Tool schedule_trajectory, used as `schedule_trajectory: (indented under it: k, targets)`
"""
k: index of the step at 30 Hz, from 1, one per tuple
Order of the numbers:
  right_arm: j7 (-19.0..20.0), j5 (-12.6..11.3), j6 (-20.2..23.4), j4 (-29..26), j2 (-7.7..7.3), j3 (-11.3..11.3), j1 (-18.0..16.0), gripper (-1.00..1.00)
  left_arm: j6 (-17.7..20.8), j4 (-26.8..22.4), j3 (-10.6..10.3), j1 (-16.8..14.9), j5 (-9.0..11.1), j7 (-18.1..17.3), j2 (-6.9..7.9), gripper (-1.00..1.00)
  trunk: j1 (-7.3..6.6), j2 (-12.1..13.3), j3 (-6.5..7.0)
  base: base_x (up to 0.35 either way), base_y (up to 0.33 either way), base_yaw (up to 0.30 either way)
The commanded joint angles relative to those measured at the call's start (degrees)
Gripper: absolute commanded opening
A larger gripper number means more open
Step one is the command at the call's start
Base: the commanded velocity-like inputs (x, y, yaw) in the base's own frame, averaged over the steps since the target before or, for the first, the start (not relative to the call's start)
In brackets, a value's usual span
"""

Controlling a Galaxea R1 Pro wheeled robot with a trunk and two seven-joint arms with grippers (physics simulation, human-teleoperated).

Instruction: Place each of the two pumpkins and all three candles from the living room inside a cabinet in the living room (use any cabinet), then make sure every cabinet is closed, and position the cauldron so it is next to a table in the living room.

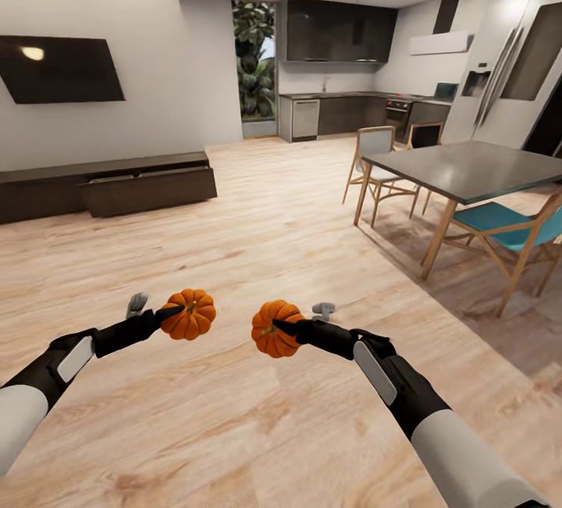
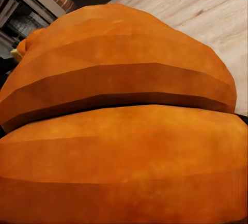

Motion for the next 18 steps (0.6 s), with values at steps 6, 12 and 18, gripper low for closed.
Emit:
schedule_trajectory:
  k: [6,12,18]
  targets:
    - [0.01,-0.31,0.07,0.57,0.08,0.00,-0.01,-1.00,0.12,-0.07,0.17,-0.02,0.29,-0.05,-0.03,-1.00,0.00,0.00,0.01,0.000,0.000,0.287]
    - [0.01,-0.23,0.07,0.75,0.09,-0.01,-0.01,-1.00,0.14,-0.03,0.13,-0.02,0.29,-0.05,-0.06,-1.00,0.00,0.00,0.01,0.000,0.000,0.283]
    - [0.01,-0.23,0.07,0.83,0.09,-0.01,-0.01,-1.00,0.16,-0.03,0.09,-0.02,0.27,-0.05,-0.09,-1.00,0.00,0.00,0.01,0.000,0.000,0.274]
